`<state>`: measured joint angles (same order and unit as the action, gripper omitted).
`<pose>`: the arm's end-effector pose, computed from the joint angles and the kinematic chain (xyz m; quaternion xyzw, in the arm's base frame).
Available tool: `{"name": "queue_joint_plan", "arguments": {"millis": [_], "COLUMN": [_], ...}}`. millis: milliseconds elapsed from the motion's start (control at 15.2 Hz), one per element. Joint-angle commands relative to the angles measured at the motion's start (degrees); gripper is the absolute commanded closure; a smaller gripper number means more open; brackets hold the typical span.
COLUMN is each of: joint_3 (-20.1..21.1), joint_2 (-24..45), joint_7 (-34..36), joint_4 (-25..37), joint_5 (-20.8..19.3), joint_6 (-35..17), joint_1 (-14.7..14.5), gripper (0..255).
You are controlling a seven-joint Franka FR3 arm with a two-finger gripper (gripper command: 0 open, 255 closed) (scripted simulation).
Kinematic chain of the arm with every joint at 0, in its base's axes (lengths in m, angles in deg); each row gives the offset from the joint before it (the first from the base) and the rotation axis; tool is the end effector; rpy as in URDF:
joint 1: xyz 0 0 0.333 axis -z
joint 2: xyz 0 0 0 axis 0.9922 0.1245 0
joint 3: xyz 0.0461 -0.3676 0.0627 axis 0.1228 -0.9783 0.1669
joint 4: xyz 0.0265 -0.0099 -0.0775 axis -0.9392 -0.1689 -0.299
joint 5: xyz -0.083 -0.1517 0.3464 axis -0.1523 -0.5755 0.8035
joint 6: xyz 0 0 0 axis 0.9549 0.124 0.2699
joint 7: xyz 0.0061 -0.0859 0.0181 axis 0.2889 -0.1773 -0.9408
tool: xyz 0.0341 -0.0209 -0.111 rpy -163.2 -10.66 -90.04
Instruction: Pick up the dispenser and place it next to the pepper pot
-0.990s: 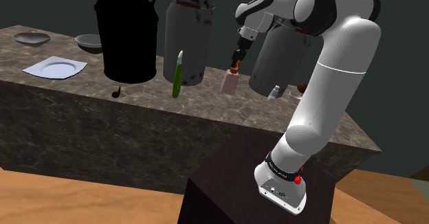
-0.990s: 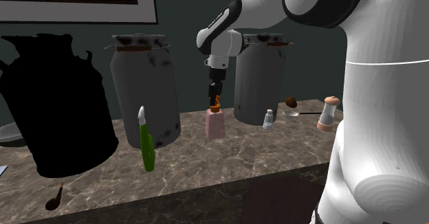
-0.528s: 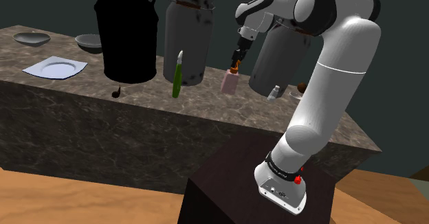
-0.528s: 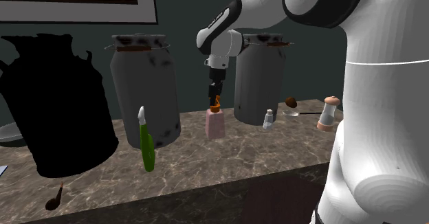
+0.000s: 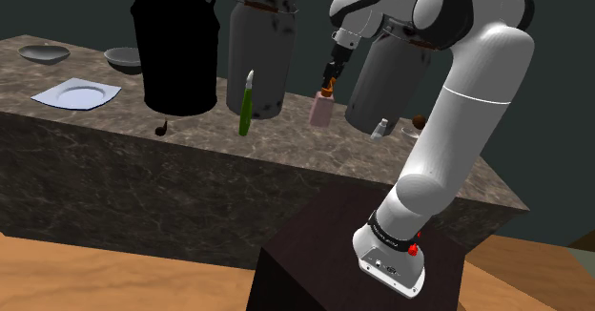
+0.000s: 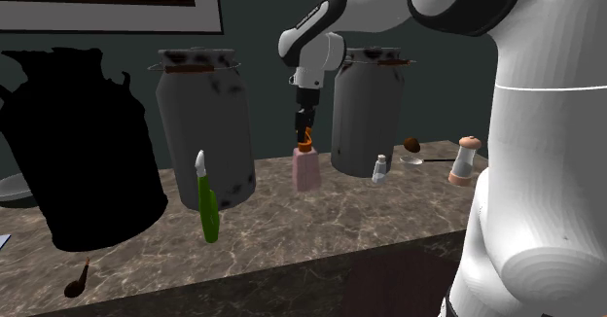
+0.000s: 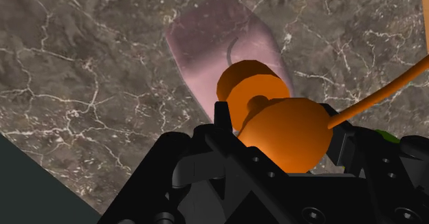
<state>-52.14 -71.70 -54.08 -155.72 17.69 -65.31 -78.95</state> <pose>0.4806 -0.3351 0.4817 -0.9953 -0.0513 -0.0240 0.0786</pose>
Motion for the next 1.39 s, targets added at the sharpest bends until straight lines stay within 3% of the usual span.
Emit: {"name": "queue_joint_plan", "arguments": {"millis": [0,1320], "joint_3": [-0.09,-0.58], "joint_2": [-0.35,-2.31], "joint_7": [0.34,3.33], "joint_4": [1.12,14.37], "joint_5": [-0.34,-2.25], "joint_6": [1.39,15.94], "joint_1": [0.01,0.22], "gripper": [255,255]}}
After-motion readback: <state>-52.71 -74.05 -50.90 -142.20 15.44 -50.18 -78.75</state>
